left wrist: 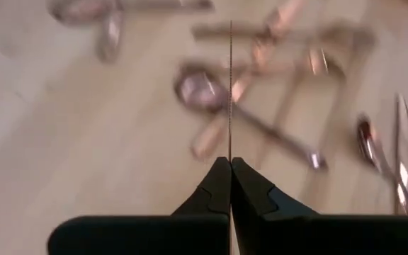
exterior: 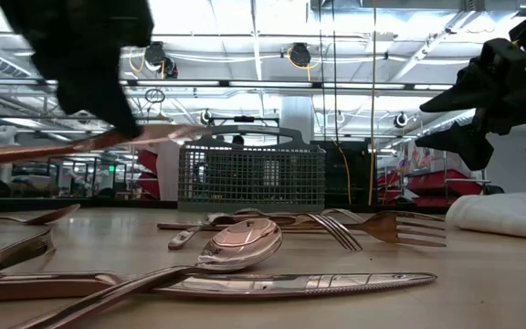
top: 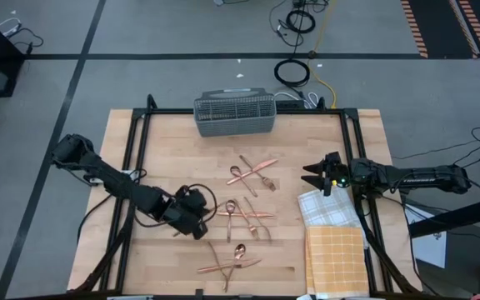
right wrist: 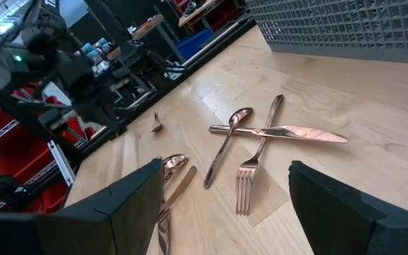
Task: Sort silverware
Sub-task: Put the middle left bronze knife into the gray silverware rack
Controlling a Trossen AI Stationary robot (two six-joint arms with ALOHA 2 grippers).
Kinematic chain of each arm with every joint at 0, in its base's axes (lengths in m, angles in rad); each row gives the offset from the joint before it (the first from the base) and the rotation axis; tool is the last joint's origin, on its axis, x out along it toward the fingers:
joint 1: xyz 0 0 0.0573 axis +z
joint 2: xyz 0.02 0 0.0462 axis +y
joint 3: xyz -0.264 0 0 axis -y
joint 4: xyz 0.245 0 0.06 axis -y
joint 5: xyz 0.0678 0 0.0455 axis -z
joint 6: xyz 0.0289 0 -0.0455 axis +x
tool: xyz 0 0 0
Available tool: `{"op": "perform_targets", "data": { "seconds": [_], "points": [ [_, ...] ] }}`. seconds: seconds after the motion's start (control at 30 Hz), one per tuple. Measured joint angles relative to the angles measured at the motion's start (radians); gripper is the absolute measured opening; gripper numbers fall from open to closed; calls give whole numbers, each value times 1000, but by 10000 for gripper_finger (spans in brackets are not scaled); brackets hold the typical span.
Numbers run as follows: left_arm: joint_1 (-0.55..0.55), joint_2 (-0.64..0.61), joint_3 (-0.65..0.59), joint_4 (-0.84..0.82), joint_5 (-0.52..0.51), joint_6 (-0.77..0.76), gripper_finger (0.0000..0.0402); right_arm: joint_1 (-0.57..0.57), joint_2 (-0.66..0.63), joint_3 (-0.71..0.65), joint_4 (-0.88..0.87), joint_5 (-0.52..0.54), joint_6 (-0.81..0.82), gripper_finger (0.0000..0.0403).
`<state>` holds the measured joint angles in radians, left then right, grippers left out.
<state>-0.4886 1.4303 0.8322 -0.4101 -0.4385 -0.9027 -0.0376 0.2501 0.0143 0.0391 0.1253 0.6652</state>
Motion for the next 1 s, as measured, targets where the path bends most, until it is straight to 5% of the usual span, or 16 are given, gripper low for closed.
{"op": "perform_targets", "data": {
  "seconds": [0.37, 0.73, 1.0],
  "points": [
    [118, -4, 75, 53, -330, 81, 0, 0, 0, 0, -1, 0, -1, 288],
    [315, -40, 77, 241, -443, 356, 0, 0, 0, 0, -2, 0, -10, 288],
    [538, -92, 77, 503, -472, 728, 0, 0, 0, 0, -2, 3, -34, 288]
  ]
}}
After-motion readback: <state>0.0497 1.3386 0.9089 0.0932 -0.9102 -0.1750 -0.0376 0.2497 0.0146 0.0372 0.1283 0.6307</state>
